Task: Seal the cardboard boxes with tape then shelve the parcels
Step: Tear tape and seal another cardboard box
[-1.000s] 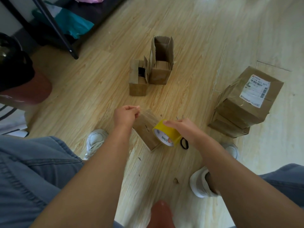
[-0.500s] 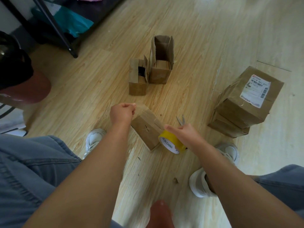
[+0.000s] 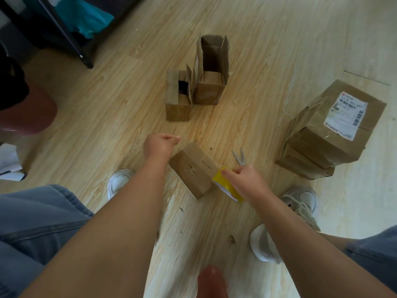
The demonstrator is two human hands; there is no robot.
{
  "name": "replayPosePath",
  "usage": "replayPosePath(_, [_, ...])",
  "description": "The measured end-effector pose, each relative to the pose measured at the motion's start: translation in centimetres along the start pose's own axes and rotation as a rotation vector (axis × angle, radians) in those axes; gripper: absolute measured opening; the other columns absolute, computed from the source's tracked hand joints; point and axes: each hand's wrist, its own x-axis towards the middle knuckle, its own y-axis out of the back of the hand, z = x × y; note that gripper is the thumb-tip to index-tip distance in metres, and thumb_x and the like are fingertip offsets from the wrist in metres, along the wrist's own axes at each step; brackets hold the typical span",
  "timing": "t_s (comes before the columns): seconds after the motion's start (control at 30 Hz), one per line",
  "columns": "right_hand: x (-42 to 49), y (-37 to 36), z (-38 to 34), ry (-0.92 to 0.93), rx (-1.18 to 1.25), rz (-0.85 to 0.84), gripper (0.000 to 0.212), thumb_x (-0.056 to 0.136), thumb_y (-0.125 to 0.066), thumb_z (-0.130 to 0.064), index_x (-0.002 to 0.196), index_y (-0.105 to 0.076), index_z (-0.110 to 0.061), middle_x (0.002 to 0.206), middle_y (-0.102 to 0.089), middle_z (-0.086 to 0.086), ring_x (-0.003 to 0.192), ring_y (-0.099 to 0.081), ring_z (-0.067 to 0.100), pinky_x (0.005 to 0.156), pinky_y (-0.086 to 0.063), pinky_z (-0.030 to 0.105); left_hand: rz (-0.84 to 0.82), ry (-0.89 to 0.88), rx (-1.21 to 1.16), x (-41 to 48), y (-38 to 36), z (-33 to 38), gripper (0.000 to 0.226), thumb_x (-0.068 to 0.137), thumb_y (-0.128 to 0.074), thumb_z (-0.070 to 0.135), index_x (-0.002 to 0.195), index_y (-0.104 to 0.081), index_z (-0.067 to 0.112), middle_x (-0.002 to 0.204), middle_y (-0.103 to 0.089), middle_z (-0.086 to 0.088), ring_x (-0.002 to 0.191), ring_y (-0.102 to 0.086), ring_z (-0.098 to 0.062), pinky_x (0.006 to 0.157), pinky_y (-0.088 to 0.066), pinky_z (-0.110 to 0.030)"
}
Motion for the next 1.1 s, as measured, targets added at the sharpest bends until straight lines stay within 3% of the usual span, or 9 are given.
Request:
replayPosePath(0.17, [0.9,-1.0,-0.1,-0.056,-0.141,0.059,0.039,0.087,-0.059,-0.04,0.059,-0.047,-0.017,0.055,-0.045,0.003,0.054,-0.046,0.018,0.054,-0.032,0.029,-0.048,-0.003,0.057,1.2,-1.7,-0.4,0.023,0.084,-0.077,0.035,0.097,-0.078,0.017,0.11,-0.072,0.0,0.101,-0.062,-0.014,0.088,-0.047,-0.029])
replayPosePath(0.3, [1.7,-2.1,-0.2,-0.115,-0.165,0.089,0.041,0.086,-0.06,-0.041,0.055,-0.048,-0.017,0.05,-0.045,0.001,0.049,-0.048,0.018,0.053,-0.036,0.028,-0.027,0.01,0.059,1.8,-3.0,-0.8,0.025,0.086,-0.075,0.034,0.102,-0.076,0.014,0.114,-0.07,-0.001,0.091,-0.052,-0.009,0.082,-0.04,-0.025])
replayPosePath(0.5, [2.4,-2.5,-0.9,-0.165,-0.263,0.106,0.046,0.09,-0.058,-0.042,0.055,-0.046,-0.014,0.047,-0.038,-0.004,0.042,-0.033,0.014,0.046,-0.025,0.022,-0.031,0.029,0.083,2.3,-3.7,-1.5,0.023,0.087,-0.073,0.035,0.099,-0.076,0.015,0.093,-0.064,0.004,0.082,-0.053,-0.011,0.079,-0.041,-0.026])
replayPosePath(0.7, [2.9,-2.3,-0.9,-0.199,-0.236,0.082,0.043,0.088,-0.058,-0.038,0.054,-0.046,-0.014,0.049,-0.046,-0.001,0.042,-0.037,0.015,0.047,-0.029,0.022,-0.042,0.113,0.002,3.0,-4.3,-1.8,0.018,0.085,-0.077,0.029,0.096,-0.076,0.015,0.088,-0.06,0.006,0.088,-0.055,-0.013,0.088,-0.048,-0.03])
replayPosePath(0.87, [2.9,-2.3,-1.0,-0.207,-0.24,0.079,0.04,0.086,-0.057,-0.036,0.055,-0.047,-0.014,0.049,-0.049,-0.001,0.041,-0.038,0.014,0.047,-0.029,0.022,-0.079,0.173,-0.076,3.5,-4.5,-2.1,0.02,0.087,-0.075,0.025,0.101,-0.074,0.011,0.105,-0.068,-0.005,0.098,-0.06,-0.02,0.099,-0.049,-0.038])
replayPosePath(0.93, [3.0,-2.3,-1.1,-0.21,-0.233,0.074,0.039,0.086,-0.057,-0.035,0.055,-0.047,-0.014,0.048,-0.048,-0.001,0.04,-0.036,0.014,0.046,-0.028,0.021,-0.098,0.115,0.042,3.4,-4.6,-2.2,0.03,0.092,-0.069,0.031,0.114,-0.07,0.011,0.118,-0.065,-0.007,0.11,-0.059,-0.023,0.098,-0.047,-0.035])
replayPosePath(1.03, [2.9,-2.3,-1.2,-0.213,-0.225,0.058,0.04,0.087,-0.056,-0.034,0.054,-0.047,-0.014,0.045,-0.047,-0.002,0.036,-0.034,0.011,0.043,-0.027,0.021,-0.06,0.074,0.204,3.4,-4.6,-2.3,0.064,0.089,-0.068,0.044,0.14,-0.045,0.012,0.143,-0.042,-0.012,0.126,-0.049,-0.03,0.104,-0.043,-0.041])
replayPosePath(1.1, [2.9,-2.2,-1.2,-0.211,-0.214,0.056,0.041,0.087,-0.056,-0.034,0.053,-0.047,-0.014,0.043,-0.048,-0.003,0.033,-0.035,0.01,0.042,-0.027,0.02,0.017,-0.024,0.305,3.3,-4.5,-2.3,0.063,0.087,-0.07,0.044,0.135,-0.046,0.012,0.139,-0.042,-0.011,0.125,-0.047,-0.03,0.103,-0.043,-0.042])
